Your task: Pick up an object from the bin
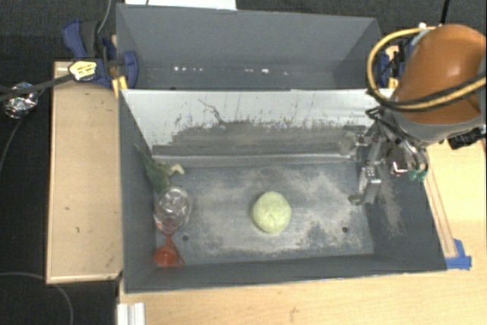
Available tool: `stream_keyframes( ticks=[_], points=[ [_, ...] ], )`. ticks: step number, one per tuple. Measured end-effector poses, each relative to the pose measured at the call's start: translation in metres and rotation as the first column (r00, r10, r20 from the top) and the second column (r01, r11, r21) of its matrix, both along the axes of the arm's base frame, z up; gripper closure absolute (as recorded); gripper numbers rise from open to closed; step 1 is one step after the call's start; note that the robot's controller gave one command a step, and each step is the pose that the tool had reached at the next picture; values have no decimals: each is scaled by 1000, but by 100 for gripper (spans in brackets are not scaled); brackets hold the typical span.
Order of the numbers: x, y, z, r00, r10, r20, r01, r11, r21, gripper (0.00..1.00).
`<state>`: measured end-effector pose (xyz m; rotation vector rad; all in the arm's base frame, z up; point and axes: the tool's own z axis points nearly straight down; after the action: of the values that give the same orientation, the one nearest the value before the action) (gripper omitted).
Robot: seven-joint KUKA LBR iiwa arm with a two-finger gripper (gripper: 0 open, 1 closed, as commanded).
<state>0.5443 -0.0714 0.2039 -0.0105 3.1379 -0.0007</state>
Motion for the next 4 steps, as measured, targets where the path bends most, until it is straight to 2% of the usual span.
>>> stream_keyframes(
  ticks=[1,2,3,4],
  points=[
    [0,0,0,1000,0,0,0,1000,0,0],
    [-19,31,-21,1000,6,7,-6,1000,-3,0],
    [-8,45,-77,999,33,8,-33,999,2,0],
    [-16,80,-112,1000,27,3,-27,1000,-4,0]
  ],
)
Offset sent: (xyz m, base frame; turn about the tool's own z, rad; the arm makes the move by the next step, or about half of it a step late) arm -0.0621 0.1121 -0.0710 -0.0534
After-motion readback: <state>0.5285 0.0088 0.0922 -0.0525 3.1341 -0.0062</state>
